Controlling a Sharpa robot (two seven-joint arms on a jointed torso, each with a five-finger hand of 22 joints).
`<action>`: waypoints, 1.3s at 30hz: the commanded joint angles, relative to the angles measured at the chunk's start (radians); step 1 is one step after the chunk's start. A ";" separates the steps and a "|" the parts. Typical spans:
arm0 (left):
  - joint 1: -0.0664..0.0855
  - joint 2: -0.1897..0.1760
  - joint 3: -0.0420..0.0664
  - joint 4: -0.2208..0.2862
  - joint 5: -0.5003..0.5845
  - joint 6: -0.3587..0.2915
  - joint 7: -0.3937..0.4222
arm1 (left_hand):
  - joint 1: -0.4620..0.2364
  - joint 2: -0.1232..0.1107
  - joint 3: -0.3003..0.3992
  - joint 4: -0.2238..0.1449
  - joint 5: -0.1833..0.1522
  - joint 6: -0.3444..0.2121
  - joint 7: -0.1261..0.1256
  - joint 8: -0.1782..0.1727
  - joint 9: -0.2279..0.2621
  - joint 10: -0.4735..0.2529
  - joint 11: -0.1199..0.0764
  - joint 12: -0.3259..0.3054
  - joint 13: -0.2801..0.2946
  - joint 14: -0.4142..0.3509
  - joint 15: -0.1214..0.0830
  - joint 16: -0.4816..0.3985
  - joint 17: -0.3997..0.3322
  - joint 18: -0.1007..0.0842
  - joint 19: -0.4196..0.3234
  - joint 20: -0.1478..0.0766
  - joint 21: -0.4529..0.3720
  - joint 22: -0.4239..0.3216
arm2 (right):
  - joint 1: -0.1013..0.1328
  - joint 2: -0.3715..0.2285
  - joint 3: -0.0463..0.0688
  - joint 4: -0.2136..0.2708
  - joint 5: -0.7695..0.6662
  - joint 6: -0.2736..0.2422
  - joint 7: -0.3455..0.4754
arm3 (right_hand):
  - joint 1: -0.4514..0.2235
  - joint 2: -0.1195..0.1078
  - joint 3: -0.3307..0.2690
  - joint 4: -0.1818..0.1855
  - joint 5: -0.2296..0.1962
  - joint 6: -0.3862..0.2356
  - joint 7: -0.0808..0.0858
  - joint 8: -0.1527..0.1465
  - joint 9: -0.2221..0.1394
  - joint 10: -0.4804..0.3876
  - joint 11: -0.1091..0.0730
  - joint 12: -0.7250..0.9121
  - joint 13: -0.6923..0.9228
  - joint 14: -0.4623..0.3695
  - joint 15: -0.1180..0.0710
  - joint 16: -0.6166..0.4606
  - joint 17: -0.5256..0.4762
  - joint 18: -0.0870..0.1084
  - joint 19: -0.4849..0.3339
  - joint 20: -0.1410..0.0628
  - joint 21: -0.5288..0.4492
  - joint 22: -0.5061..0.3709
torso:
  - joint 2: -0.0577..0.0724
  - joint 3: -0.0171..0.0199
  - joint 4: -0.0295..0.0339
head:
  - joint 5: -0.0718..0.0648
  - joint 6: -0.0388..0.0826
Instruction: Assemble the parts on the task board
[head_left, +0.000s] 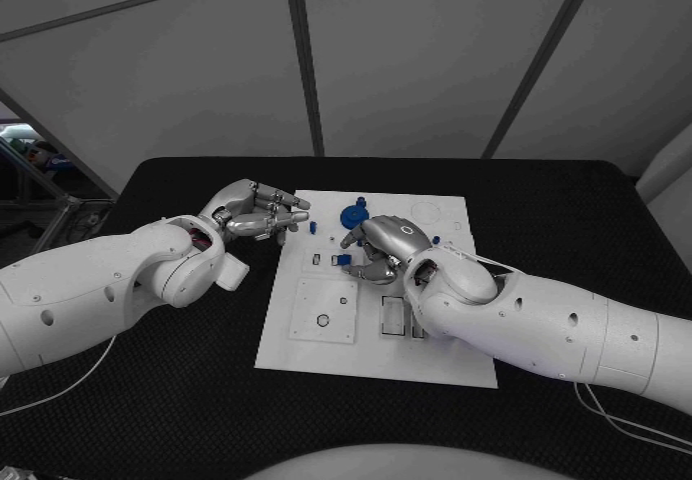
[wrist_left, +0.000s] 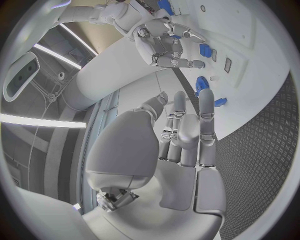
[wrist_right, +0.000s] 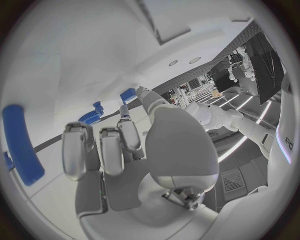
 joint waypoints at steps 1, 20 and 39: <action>0.001 0.001 0.001 0.000 0.003 0.010 -0.001 | -0.006 -0.004 0.006 -0.001 -0.003 0.005 0.001 -0.002 0.001 -0.007 0.003 -0.004 -0.002 0.004 0.005 0.005 0.000 -0.017 -0.006 0.004 0.005 0.001 | 0.001 -0.003 0.000 0.004 -0.009 0.002 -0.008 | 0.003 -0.006 -0.012 0.002 -0.004 -0.001 -0.002 0.001 -0.001 -0.003 0.002 -0.002 0.005 0.081 0.008 -0.005 0.154 0.004 -0.001 0.010 -0.005 0.097 | 0.000 -0.0005 0.0007 | 0.000 0.000; 0.000 0.004 0.001 -0.002 0.003 0.011 -0.001 | -0.006 -0.004 0.006 -0.001 -0.003 0.005 0.001 -0.002 0.001 -0.007 0.003 -0.004 -0.002 0.004 0.005 0.005 0.000 -0.017 -0.006 0.004 0.005 0.001 | 0.001 -0.001 0.000 -0.003 0.008 0.076 -0.014 | 0.000 0.016 -0.029 0.030 0.004 0.051 -0.015 0.031 0.005 0.003 -0.009 0.009 0.012 0.083 0.000 -0.002 0.159 0.003 0.002 0.005 -0.003 0.101 | 0.000 -0.0008 0.0012 | -0.001 -0.003; 0.000 0.006 0.001 -0.004 0.003 0.013 -0.003 | -0.006 -0.004 0.006 -0.001 -0.003 0.005 0.001 -0.002 0.001 -0.007 0.003 -0.004 -0.002 0.004 0.005 0.005 0.000 -0.017 -0.006 0.004 0.005 0.001 | 0.001 0.009 0.000 -0.021 0.020 0.087 -0.033 | 0.020 0.052 -0.012 0.036 0.012 0.094 -0.028 0.049 0.008 0.013 -0.021 0.022 0.022 0.084 -0.010 0.002 0.165 0.001 0.009 -0.003 0.003 0.112 | 0.000 -0.0002 0.0009 | -0.001 -0.006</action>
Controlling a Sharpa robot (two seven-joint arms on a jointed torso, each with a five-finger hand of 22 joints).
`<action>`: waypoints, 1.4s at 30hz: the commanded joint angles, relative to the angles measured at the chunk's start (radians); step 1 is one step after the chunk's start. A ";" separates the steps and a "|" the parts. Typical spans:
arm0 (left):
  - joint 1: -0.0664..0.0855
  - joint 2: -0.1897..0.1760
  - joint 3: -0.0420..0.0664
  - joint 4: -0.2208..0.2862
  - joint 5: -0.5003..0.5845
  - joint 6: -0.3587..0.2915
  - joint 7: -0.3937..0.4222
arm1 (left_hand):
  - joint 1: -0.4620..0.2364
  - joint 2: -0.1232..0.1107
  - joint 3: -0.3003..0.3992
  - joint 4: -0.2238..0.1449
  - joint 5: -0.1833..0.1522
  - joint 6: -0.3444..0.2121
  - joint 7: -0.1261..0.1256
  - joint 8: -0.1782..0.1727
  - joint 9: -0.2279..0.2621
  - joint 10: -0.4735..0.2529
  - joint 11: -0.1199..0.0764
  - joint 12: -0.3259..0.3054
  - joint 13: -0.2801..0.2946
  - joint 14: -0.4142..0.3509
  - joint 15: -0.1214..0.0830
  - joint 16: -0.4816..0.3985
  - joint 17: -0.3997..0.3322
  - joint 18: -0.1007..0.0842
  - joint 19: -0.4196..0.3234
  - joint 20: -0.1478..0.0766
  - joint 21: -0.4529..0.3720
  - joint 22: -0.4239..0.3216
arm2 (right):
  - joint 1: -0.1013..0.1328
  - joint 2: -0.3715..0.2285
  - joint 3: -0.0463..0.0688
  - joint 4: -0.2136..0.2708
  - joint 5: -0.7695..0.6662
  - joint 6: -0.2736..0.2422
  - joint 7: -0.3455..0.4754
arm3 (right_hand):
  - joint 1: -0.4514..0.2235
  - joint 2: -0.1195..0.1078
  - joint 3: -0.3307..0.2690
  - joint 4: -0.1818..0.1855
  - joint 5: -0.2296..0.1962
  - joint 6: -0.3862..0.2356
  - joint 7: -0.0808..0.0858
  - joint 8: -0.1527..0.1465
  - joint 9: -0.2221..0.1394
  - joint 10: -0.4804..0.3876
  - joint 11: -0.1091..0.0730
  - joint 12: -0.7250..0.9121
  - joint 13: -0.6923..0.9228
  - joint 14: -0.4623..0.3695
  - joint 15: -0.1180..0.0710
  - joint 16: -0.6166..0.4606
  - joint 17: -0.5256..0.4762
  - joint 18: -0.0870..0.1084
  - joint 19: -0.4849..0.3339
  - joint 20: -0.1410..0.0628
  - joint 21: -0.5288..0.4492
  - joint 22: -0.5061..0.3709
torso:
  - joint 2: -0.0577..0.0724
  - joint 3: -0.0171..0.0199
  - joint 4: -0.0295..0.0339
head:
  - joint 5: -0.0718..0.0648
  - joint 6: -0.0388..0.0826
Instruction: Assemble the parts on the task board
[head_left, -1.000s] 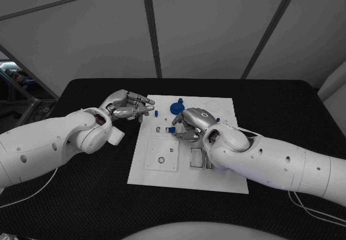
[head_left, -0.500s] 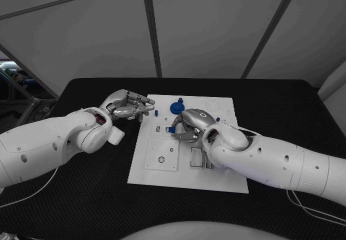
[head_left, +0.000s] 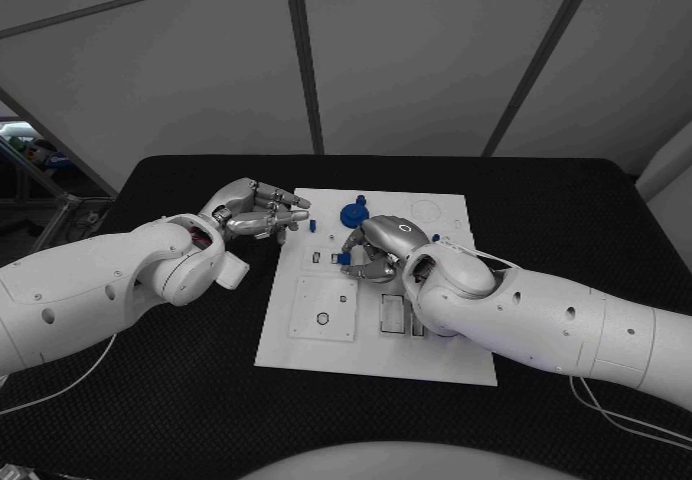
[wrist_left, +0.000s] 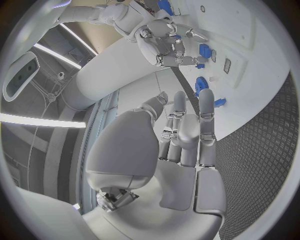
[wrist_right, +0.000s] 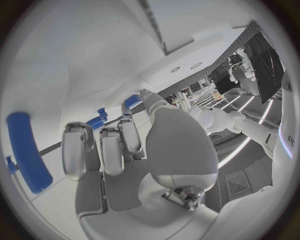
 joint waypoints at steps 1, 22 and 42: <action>0.001 0.001 0.001 0.001 0.003 0.011 0.000 | -0.006 -0.004 0.006 -0.001 -0.003 0.005 0.001 -0.002 0.000 -0.007 0.003 -0.004 -0.001 0.004 0.005 0.005 0.000 -0.017 -0.006 0.004 0.005 0.002 | -0.003 0.000 -0.004 -0.004 0.006 0.016 -0.017 | 0.012 0.017 0.014 -0.005 0.006 0.017 -0.005 0.010 0.005 0.001 -0.010 0.006 0.022 0.082 -0.009 0.003 0.166 0.001 0.008 -0.002 0.004 0.112 | 0.000 0.0003 -0.0003 | 0.001 -0.001; -0.001 0.003 0.000 0.008 -0.006 0.021 0.004 | -0.006 -0.005 0.014 -0.004 -0.002 0.011 0.001 0.000 0.001 -0.008 0.003 -0.006 -0.003 0.003 0.005 0.005 -0.002 -0.017 -0.007 0.004 0.006 0.003 | -0.003 -0.010 -0.003 0.015 -0.014 -0.085 -0.015 | 0.071 0.059 0.082 -0.051 -0.030 0.074 -0.030 0.043 0.019 0.009 -0.032 0.010 0.027 0.084 -0.029 0.006 0.171 -0.003 0.019 -0.022 0.012 0.127 | 0.000 0.0006 -0.0009 | 0.002 0.000; -0.026 0.008 0.000 0.066 -0.283 0.078 0.005 | -0.013 -0.002 0.040 -0.010 -0.003 0.044 -0.010 0.002 0.001 0.013 -0.006 0.008 -0.001 0.016 -0.001 0.030 0.033 -0.015 -0.007 0.001 0.013 0.008 | -0.002 -0.058 -0.001 0.099 -0.005 -0.086 -0.015 | 0.050 0.047 0.087 -0.049 0.001 0.072 -0.030 0.045 0.021 0.008 -0.033 0.003 0.022 0.083 -0.030 0.003 0.168 -0.004 0.021 -0.024 0.014 0.131 | 0.000 0.0001 -0.0007 | -0.005 0.008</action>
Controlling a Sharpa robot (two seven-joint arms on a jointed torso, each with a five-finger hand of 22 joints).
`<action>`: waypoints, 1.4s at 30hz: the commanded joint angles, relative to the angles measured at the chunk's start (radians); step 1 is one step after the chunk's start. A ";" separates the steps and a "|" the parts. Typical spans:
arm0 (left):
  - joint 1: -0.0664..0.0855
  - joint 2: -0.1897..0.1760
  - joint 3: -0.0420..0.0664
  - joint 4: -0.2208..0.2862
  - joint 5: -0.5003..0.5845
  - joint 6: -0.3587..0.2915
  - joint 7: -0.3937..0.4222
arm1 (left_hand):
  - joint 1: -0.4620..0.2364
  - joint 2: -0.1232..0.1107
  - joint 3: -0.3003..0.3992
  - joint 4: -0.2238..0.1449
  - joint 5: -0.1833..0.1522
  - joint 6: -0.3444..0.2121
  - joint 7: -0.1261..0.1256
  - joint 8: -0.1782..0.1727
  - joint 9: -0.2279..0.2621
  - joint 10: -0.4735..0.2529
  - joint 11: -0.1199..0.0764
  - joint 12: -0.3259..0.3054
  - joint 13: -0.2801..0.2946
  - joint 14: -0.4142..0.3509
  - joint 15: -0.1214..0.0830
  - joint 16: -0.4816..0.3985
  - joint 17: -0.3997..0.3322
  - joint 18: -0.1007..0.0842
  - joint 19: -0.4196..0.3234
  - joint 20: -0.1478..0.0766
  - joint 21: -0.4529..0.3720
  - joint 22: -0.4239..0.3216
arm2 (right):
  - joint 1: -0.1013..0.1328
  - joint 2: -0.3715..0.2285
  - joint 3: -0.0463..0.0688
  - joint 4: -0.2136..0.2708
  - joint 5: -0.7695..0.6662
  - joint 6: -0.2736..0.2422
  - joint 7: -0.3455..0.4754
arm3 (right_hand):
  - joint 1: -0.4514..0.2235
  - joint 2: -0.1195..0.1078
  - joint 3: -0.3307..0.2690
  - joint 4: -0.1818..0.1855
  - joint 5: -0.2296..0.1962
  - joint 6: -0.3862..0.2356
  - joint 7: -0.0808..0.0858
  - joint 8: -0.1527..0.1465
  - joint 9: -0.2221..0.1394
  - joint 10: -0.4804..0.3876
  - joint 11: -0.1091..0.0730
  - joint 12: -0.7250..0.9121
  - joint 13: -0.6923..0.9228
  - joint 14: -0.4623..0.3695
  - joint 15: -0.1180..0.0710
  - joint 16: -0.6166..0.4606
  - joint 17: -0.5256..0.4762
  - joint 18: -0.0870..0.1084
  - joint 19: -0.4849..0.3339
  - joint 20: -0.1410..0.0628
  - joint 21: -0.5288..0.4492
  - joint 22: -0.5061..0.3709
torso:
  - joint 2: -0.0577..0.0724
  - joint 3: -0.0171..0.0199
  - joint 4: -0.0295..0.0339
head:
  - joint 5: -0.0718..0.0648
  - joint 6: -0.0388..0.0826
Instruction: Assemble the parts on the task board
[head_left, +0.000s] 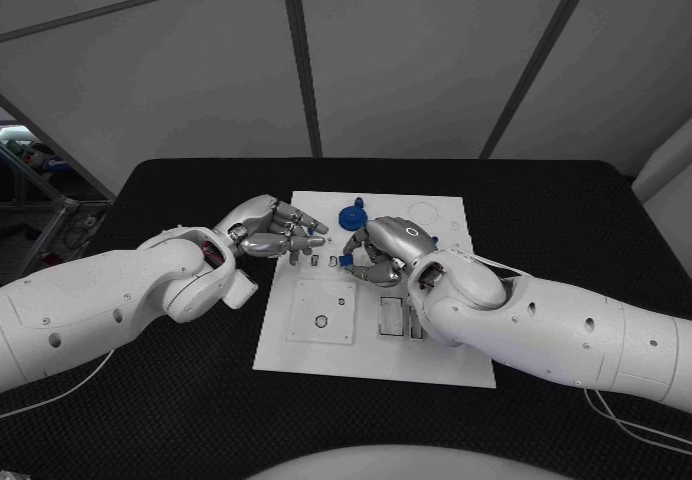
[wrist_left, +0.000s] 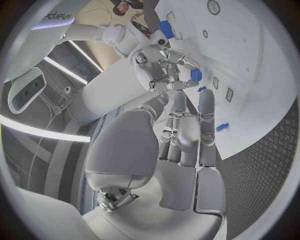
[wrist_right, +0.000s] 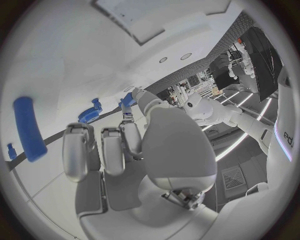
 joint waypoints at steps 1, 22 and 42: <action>-0.002 0.005 0.001 0.005 -0.124 0.033 0.006 | -0.009 0.003 0.008 0.000 -0.003 0.004 -0.007 -0.005 -0.002 0.007 -0.003 0.009 0.003 0.008 -0.002 0.009 0.012 -0.015 -0.003 -0.003 0.006 0.002 | 0.002 -0.001 0.001 0.005 0.000 -0.005 -0.006 | -0.011 0.000 0.003 0.002 0.006 0.015 -0.010 0.007 0.013 -0.002 -0.008 -0.006 0.022 0.085 -0.007 0.003 0.167 -0.004 0.011 -0.006 0.006 0.131 | 0.000 0.0005 0.0016 | 0.000 0.000; -0.015 0.028 0.001 -0.001 -0.220 0.061 -0.009 | -0.015 0.006 0.027 -0.007 -0.003 0.020 -0.013 -0.005 -0.001 0.019 -0.009 0.038 0.019 0.031 -0.008 0.048 0.068 -0.016 0.006 -0.010 0.020 0.012 | 0.002 -0.010 0.002 0.021 -0.003 -0.019 -0.016 | -0.017 -0.004 0.002 0.004 0.010 0.015 -0.010 0.008 0.013 -0.002 -0.008 -0.006 0.022 0.085 -0.007 0.003 0.167 -0.005 0.013 -0.006 0.007 0.134 | 0.000 0.0006 0.0012 | 0.001 -0.002; -0.017 0.043 0.001 -0.017 -0.234 0.064 -0.029 | -0.010 0.010 0.039 -0.012 -0.003 0.018 -0.010 -0.008 -0.002 0.014 -0.008 0.041 0.021 0.030 -0.008 0.049 0.066 -0.016 0.006 -0.011 0.023 0.015 | 0.002 -0.025 0.003 0.050 -0.016 -0.044 -0.022 | -0.020 -0.006 0.002 0.005 0.012 0.016 -0.011 0.008 0.014 0.000 -0.008 -0.004 0.023 0.085 -0.007 0.003 0.167 -0.005 0.015 -0.006 0.009 0.137 | 0.000 0.0007 0.0020 | -0.001 -0.003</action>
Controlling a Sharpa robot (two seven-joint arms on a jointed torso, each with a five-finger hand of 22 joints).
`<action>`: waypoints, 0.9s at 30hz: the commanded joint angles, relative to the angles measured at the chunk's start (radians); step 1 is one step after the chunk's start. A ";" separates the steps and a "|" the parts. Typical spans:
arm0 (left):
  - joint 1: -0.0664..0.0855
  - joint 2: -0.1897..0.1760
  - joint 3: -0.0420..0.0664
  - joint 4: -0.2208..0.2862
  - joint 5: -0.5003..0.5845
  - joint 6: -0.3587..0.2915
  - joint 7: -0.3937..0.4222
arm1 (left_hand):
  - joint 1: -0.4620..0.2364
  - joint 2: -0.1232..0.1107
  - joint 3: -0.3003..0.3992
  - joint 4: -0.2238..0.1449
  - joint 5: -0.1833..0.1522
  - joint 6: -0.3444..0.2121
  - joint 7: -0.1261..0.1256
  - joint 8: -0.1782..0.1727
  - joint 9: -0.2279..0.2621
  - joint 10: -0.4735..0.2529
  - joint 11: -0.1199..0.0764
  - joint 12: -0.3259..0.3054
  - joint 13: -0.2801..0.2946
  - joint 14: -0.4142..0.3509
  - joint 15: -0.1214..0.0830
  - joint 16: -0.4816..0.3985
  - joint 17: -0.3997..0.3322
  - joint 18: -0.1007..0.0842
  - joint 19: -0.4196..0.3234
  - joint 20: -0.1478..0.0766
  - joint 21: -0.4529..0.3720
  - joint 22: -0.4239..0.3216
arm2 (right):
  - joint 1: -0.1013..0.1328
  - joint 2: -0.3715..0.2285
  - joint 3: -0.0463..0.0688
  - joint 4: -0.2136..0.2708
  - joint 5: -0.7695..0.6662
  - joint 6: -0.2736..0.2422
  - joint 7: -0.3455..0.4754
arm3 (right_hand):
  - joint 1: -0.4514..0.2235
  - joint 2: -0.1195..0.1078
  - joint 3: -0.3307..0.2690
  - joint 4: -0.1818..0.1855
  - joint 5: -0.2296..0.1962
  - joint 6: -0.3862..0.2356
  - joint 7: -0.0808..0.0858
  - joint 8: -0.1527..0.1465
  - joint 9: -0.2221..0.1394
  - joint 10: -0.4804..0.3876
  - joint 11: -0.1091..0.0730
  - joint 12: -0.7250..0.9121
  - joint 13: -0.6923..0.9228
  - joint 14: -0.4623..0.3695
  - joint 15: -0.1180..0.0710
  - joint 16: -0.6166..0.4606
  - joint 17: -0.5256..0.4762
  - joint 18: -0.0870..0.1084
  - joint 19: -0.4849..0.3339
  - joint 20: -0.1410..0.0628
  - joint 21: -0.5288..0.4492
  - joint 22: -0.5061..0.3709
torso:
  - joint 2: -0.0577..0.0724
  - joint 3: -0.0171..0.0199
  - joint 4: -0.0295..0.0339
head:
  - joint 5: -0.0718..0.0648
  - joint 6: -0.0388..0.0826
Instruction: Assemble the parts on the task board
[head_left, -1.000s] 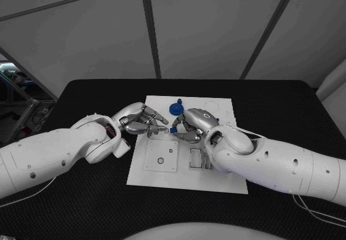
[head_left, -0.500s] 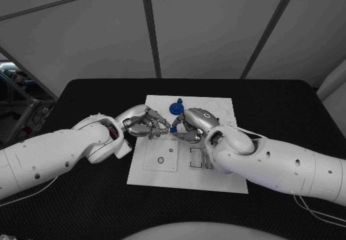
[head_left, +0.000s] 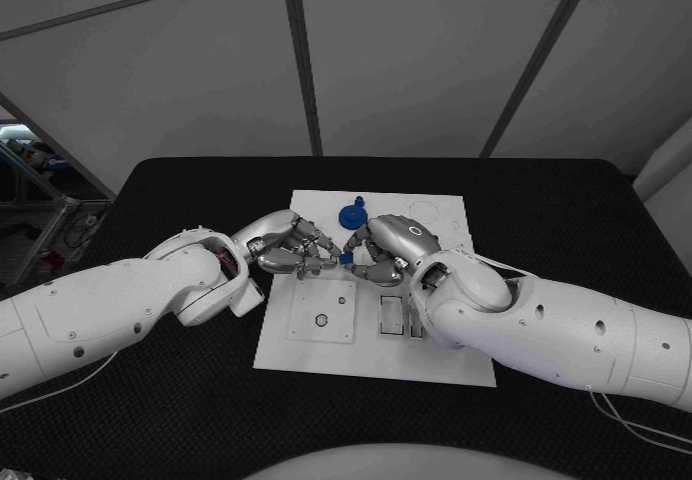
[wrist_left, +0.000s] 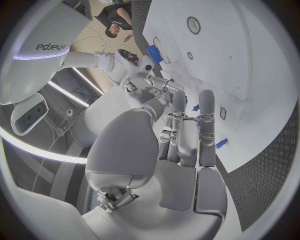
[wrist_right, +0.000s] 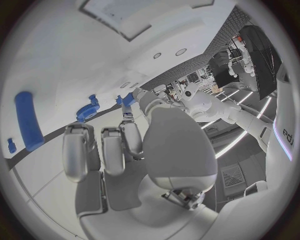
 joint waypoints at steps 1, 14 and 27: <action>0.000 0.002 0.001 0.000 -0.014 0.014 -0.011 | -0.006 0.006 0.004 0.000 -0.003 0.003 0.004 -0.004 -0.001 0.000 -0.001 0.007 0.002 0.003 0.001 0.003 -0.001 -0.016 0.002 -0.007 0.006 0.002 | 0.002 -0.001 0.001 0.005 -0.014 -0.026 -0.005 | -0.005 0.005 0.003 0.005 0.004 0.016 -0.011 0.008 0.014 0.000 -0.008 -0.004 0.023 0.085 -0.007 0.003 0.167 -0.005 0.015 -0.006 0.005 0.137 | 0.000 -0.0002 0.0007 | 0.000 -0.001; 0.000 0.006 0.001 -0.006 -0.015 0.015 -0.020 | -0.006 0.008 0.009 -0.001 -0.003 0.007 0.004 -0.003 0.000 -0.002 0.000 0.008 0.002 0.003 0.001 0.004 -0.001 -0.016 0.002 -0.007 0.007 0.003 | 0.002 -0.003 0.002 0.016 -0.018 -0.036 -0.001 | -0.006 0.004 0.003 0.005 0.005 0.017 -0.011 0.009 0.014 0.001 -0.009 -0.003 0.024 0.085 -0.008 0.003 0.167 -0.006 0.017 -0.006 0.007 0.140 | 0.000 -0.0001 0.0000 | -0.001 -0.001; 0.000 0.010 0.001 -0.015 -0.016 0.013 -0.035 | -0.005 0.008 0.011 -0.002 -0.003 0.007 0.004 -0.004 0.000 -0.003 0.000 0.008 0.002 0.002 0.001 0.003 -0.002 -0.016 0.002 -0.007 0.007 0.003 | 0.002 -0.006 0.003 0.029 -0.019 -0.060 0.013 | -0.007 0.004 0.004 0.005 0.006 0.019 -0.013 0.010 0.015 0.002 -0.010 -0.003 0.024 0.085 -0.008 0.003 0.167 -0.006 0.018 -0.007 0.008 0.141 | -0.001 0.0002 0.0001 | -0.002 -0.001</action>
